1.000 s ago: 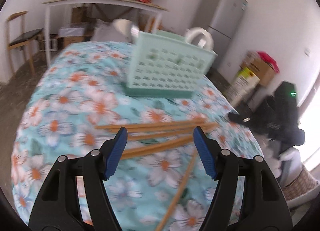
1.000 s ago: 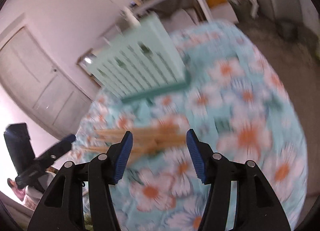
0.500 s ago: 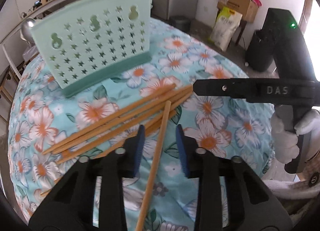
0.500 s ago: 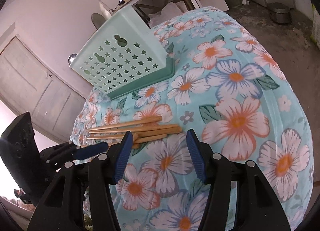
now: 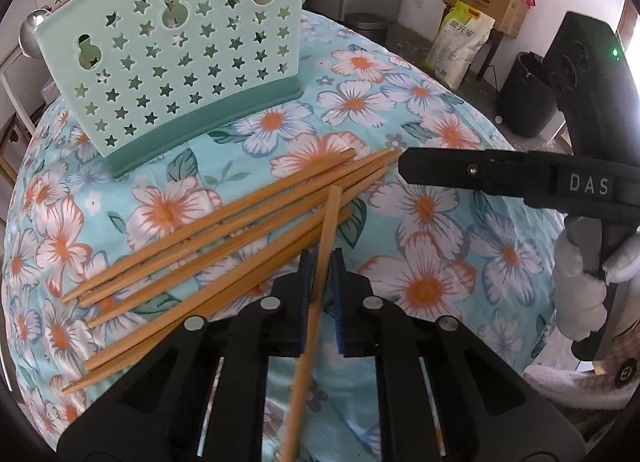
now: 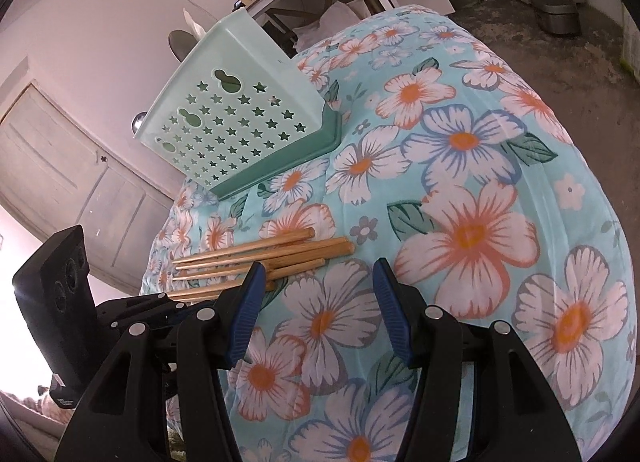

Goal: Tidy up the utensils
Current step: 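Move the left gripper to the wooden chopsticks and grasp one, then grasp a wooden chopstick with the right gripper while the left lifts its chopstick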

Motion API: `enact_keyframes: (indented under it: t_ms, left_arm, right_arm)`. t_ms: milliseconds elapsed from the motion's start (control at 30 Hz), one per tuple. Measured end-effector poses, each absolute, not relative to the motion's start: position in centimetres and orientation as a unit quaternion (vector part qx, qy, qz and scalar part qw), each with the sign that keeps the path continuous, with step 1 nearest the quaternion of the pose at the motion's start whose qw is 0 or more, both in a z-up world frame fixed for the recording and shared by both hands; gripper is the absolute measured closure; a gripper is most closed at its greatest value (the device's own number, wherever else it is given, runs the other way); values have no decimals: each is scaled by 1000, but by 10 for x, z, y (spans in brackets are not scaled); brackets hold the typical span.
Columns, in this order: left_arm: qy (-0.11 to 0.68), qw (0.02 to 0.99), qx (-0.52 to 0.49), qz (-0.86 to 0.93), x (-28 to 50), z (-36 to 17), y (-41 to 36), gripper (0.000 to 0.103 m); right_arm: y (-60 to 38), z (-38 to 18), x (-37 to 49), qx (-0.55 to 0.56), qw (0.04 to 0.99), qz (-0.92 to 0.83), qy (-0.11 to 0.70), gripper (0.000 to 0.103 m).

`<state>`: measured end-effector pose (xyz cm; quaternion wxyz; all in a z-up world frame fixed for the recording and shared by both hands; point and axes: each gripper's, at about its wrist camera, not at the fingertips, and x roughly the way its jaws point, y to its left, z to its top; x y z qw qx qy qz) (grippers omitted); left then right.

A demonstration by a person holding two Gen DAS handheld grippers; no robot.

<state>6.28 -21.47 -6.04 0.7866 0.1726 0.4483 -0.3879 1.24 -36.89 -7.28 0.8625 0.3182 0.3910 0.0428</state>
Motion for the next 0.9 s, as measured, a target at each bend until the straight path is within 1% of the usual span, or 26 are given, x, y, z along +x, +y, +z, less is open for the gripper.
enact_keyframes:
  t_ms: [33,267,367,433,567,733,833,900]
  left_arm:
    - [448,787,170,-387,63,-59,-214,97]
    - [439,806,111,-380,68,-36,-188,97]
    - [424,822,68,-374,73,-18,-167,97]
    - [404,838,32,-365,77,-2,-147,97]
    - [364,864,-39,-347,83,24,-112,97]
    - [307,897,-94,-303,84,49,-65,97]
    - [296,909,-104,-276,84,52,-43,98]
    - [294,913,-114,-258,85,52,-29,97]
  right_arm:
    - [-369,-73,12,320,862,43,391,48]
    - [-368,-69,11,323,862,44,388,49]
    - [-368,-65,12,328,862,48,384,52]
    - [-370,-61,14,334,862,52,378,55]
    - [-372,-53,22,341,863,61,368,59]
    - [-352,-38,40,288,877,80,376,65]
    - [-331,-31,51,241,885,103,385,68]
    - [-306,-26,62,188,892,128,391,71]
